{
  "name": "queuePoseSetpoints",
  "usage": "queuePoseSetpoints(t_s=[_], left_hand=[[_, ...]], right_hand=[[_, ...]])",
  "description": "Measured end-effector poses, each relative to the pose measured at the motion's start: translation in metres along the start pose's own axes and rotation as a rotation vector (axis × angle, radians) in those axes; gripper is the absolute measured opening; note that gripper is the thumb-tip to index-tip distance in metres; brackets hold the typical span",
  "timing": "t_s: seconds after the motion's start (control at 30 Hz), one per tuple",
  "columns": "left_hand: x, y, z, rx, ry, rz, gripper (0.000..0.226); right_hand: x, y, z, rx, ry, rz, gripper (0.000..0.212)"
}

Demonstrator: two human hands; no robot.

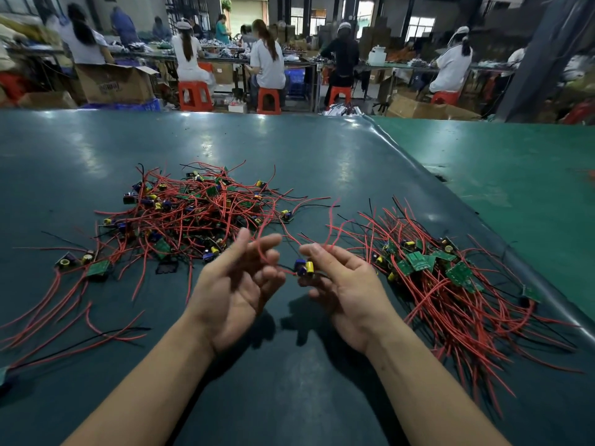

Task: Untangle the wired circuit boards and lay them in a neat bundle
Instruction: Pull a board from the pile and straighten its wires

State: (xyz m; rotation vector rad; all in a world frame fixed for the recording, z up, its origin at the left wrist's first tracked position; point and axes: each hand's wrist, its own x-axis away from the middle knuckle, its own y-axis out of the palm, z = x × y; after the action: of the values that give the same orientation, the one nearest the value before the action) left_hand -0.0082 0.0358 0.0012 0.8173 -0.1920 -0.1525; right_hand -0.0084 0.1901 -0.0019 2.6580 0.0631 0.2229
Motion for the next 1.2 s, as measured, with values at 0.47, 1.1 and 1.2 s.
queuePoseSetpoints(t_s=[0.47,1.1,1.2], left_hand=[[-0.002,-0.002,-0.016,-0.336,0.038,0.065,0.025],[0.009,0.004,-0.013,-0.574,-0.136,-0.177,0.03],[0.01,0.003,-0.012,-0.597,-0.122,-0.207,0.028]], right_hand=[[0.001,-0.002,0.013,0.58,-0.53,-0.047,0.021],[-0.003,-0.009,0.005,0.221,-0.039,-0.061,0.029],[-0.004,-0.008,0.006,0.203,-0.035,-0.021,0.025]])
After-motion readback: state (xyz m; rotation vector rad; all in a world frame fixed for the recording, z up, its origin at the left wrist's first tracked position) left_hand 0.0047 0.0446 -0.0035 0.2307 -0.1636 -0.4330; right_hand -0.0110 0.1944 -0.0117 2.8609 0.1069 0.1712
